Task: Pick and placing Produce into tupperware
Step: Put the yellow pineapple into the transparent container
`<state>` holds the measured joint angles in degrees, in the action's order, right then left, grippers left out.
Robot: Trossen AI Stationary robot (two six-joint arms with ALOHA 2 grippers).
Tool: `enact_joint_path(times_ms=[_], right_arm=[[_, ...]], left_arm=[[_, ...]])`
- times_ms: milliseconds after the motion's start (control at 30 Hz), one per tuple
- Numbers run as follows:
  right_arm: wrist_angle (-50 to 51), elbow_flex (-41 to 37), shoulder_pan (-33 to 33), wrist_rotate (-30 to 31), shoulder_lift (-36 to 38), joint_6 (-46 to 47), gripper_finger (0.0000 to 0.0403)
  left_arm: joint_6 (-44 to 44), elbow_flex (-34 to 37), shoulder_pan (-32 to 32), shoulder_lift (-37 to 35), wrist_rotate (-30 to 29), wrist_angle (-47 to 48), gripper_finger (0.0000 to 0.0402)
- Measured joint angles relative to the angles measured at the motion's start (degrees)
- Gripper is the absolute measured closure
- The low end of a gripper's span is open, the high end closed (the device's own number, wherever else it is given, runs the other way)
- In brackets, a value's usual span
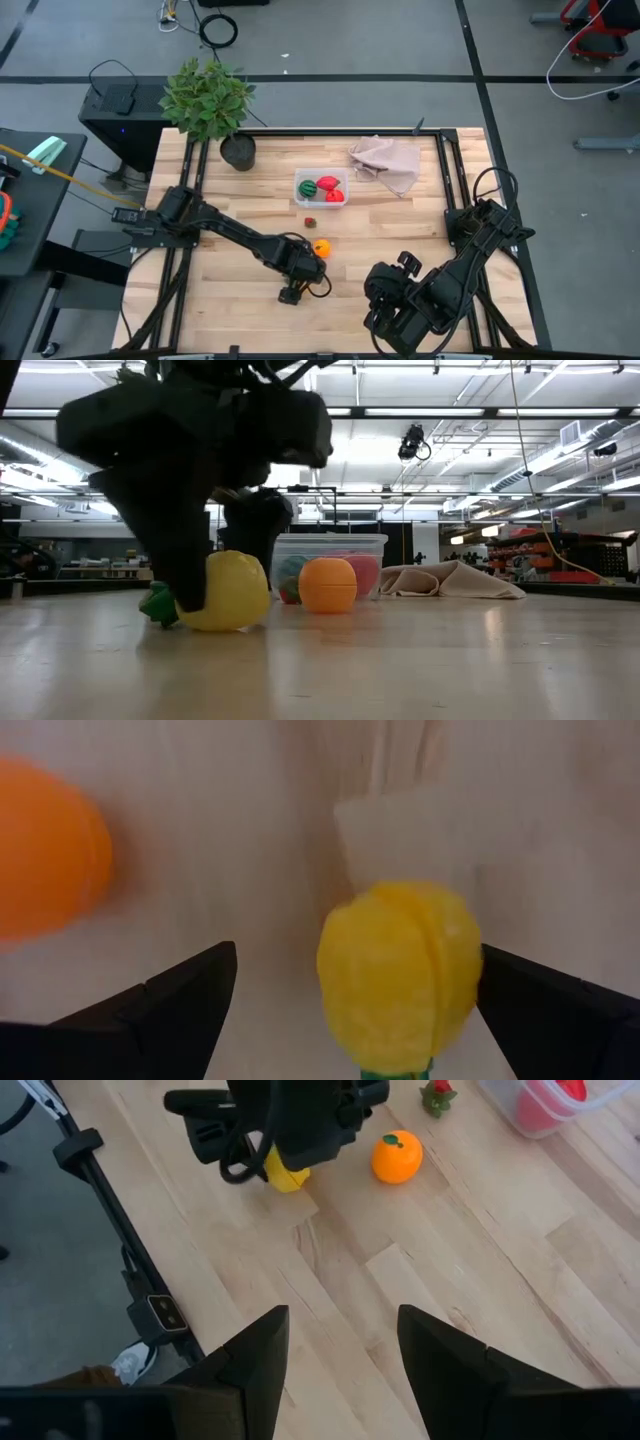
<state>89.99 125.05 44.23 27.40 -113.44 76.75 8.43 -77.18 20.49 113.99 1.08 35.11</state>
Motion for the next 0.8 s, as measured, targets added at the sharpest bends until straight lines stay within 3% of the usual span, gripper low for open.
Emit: enact_joint_path(times_ms=[467, 800], right_arm=[[0.03, -0.02, -0.24, 0.0, -0.01, -0.33, 0.0208], [0.03, -0.02, -0.22, 0.0, -0.01, -0.39, 0.0208]], left_arm=[[7.88, -0.01, 0.33, 0.48, -0.54, 0.06, 0.001], [9.0, -0.03, 1.07, 0.48, -0.61, 0.22, 0.0082]])
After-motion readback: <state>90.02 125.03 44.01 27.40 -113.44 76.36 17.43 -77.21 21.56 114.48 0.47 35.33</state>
